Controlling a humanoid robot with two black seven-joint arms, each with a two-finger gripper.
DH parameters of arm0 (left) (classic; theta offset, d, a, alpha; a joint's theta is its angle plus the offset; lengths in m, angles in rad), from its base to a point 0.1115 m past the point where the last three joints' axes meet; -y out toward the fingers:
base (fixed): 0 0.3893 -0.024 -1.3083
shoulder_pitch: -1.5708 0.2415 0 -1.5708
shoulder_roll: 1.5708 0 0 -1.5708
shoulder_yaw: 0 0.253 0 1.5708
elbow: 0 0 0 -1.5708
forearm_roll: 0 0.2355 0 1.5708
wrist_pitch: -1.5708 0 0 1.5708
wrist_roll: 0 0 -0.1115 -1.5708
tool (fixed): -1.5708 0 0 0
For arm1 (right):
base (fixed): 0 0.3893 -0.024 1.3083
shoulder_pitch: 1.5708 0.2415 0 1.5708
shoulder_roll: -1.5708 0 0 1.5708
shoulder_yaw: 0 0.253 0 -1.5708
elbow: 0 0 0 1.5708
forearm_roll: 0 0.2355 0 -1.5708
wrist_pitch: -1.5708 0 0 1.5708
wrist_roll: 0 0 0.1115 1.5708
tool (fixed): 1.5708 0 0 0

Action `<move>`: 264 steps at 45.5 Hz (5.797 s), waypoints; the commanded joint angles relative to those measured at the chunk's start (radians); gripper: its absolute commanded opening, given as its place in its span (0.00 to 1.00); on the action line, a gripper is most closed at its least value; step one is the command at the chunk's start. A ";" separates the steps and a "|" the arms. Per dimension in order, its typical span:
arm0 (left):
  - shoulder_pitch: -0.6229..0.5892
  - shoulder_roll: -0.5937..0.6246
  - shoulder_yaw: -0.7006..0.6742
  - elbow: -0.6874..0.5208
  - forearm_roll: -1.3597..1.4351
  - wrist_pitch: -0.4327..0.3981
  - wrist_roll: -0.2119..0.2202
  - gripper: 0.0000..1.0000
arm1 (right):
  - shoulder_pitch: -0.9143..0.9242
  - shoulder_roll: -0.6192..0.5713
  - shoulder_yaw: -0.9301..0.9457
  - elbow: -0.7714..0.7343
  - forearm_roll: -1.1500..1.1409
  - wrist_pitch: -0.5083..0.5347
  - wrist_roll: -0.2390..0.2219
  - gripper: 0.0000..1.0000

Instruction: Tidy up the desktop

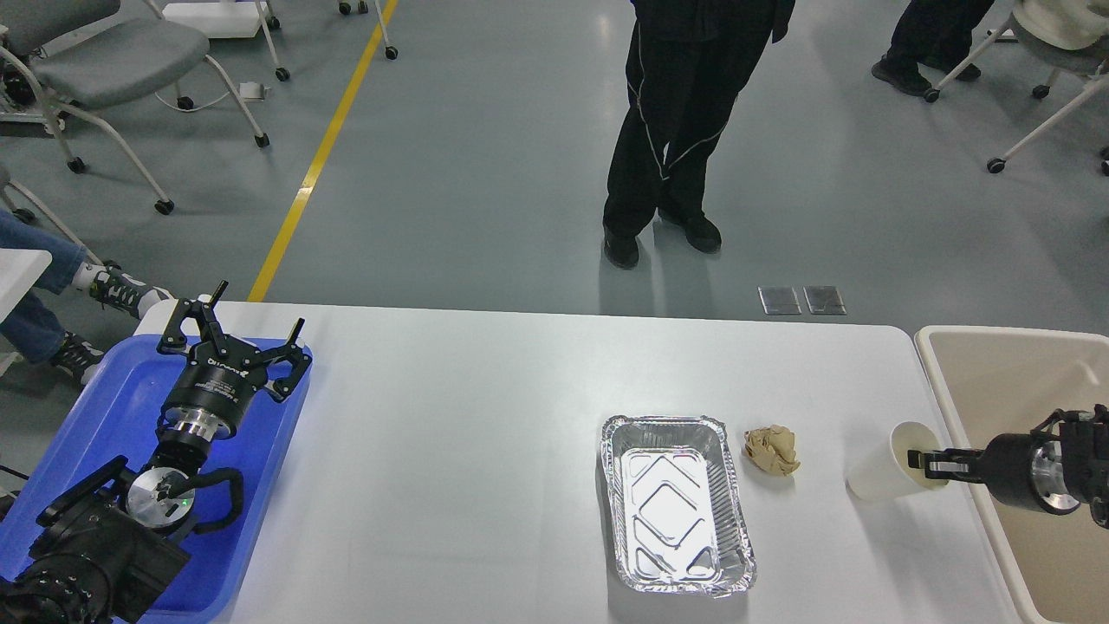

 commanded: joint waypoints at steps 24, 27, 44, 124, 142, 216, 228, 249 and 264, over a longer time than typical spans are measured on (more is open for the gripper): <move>0.000 0.000 0.000 0.000 0.000 0.000 0.000 1.00 | 0.204 -0.037 0.166 0.123 0.113 0.001 0.102 0.00; 0.000 0.000 0.000 -0.001 0.000 0.000 0.000 1.00 | 0.245 -0.037 0.159 0.147 0.150 0.003 0.102 0.00; 0.000 0.000 0.000 0.000 0.000 0.000 0.000 1.00 | 0.425 -0.069 0.169 0.169 0.382 0.110 0.102 0.00; 0.000 0.000 0.000 -0.001 0.000 0.000 0.000 1.00 | -0.238 0.158 0.355 -0.733 0.980 -0.123 -0.409 0.00; 0.000 0.000 0.000 0.000 0.000 0.000 0.000 1.00 | -0.371 0.327 0.358 -0.735 0.985 -0.261 -0.407 0.00; 0.000 0.000 0.000 0.000 0.000 0.000 0.000 1.00 | -0.307 0.388 0.418 -0.759 0.983 -0.280 -0.404 1.00; 0.000 0.000 0.000 0.000 0.000 0.000 0.000 1.00 | -0.201 0.385 0.418 -0.758 0.985 -0.276 -0.406 1.00; 0.000 0.000 0.000 0.000 0.000 0.000 0.000 1.00 | 0.001 0.244 0.829 -0.686 0.994 -0.025 -0.403 1.00; 0.000 0.000 0.000 0.000 0.000 0.000 0.000 1.00 | -0.014 0.010 1.234 -0.260 0.980 0.105 -0.383 1.00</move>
